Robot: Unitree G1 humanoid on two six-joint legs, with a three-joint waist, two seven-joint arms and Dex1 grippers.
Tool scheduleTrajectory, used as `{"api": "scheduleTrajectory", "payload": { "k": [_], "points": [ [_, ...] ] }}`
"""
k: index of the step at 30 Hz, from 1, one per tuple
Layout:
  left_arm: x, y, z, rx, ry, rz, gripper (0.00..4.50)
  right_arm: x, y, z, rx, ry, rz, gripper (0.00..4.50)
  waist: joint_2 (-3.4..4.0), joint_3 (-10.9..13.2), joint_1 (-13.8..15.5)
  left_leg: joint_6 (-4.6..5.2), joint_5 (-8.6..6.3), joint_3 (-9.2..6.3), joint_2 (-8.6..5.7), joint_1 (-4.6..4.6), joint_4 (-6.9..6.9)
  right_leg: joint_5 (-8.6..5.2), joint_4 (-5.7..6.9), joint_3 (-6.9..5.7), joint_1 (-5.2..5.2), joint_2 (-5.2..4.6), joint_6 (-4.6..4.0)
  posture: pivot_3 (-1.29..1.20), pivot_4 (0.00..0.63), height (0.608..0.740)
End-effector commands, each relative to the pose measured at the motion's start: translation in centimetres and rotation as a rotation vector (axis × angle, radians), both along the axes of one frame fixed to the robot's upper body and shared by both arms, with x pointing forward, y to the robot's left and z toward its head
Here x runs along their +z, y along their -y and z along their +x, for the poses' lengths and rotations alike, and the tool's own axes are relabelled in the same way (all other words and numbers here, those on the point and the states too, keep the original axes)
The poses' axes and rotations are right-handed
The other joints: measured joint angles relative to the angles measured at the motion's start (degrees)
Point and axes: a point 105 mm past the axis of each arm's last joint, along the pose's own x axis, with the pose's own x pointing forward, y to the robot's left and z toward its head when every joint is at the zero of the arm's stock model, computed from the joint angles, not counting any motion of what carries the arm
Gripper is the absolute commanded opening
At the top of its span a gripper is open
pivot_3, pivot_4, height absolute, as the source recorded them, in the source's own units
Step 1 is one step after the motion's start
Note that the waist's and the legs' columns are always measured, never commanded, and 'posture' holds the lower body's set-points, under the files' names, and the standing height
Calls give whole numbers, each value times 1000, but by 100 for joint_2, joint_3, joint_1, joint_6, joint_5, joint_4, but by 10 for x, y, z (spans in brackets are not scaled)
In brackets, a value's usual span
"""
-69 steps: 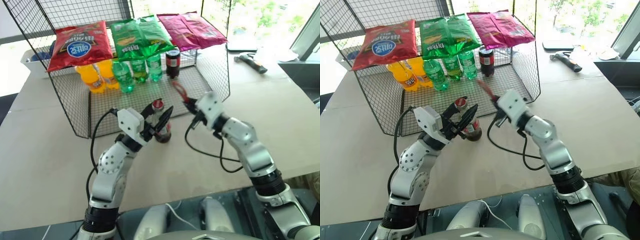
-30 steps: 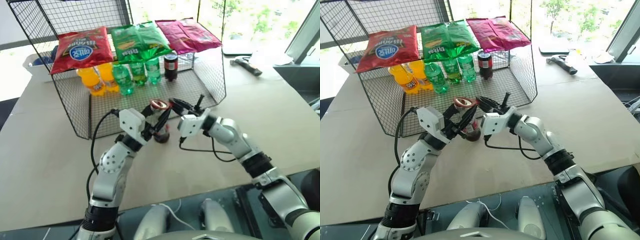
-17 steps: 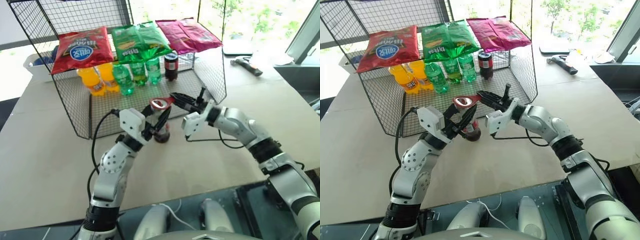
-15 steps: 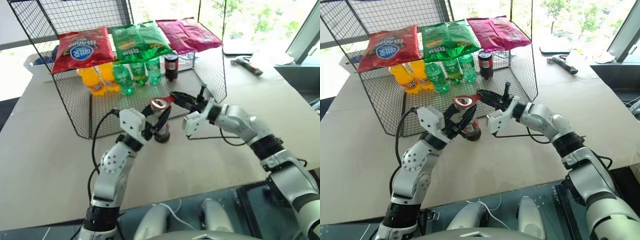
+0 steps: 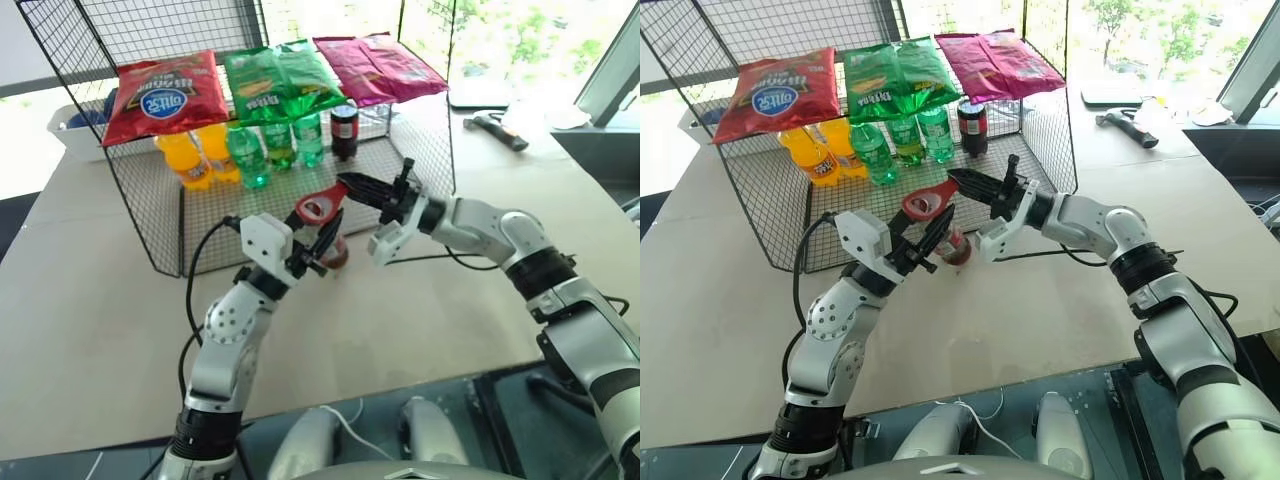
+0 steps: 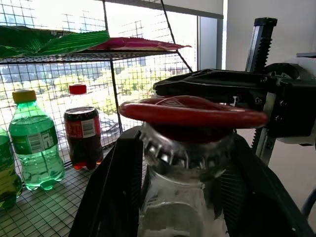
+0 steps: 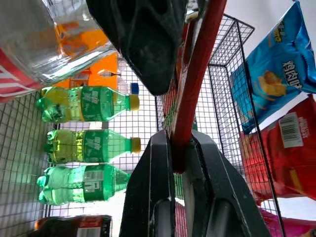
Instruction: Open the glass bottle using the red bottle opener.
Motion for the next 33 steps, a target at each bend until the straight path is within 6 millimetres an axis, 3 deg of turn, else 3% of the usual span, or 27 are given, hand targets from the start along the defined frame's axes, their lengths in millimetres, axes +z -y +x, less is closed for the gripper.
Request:
{"api": "scheduleTrajectory", "payload": {
  "k": [1,10,33],
  "points": [
    [-36,0,3,5,-146,46,1535,53,7,-1,0,142,140,0,0,0,-1,0,0,0,0,-4,0,0,-2,0,-3,0,0,0,150,739],
    [-37,0,6,8,-153,44,1535,32,13,12,-44,-19,150,0,0,0,-7,0,0,-4,0,-14,0,0,-5,-4,-11,0,0,0,150,739],
    [-38,6,29,9,-171,42,1535,22,34,47,-203,-142,195,0,1,0,-26,0,0,-5,0,-13,-2,0,-9,-5,-11,0,0,0,150,739]
  ]
}}
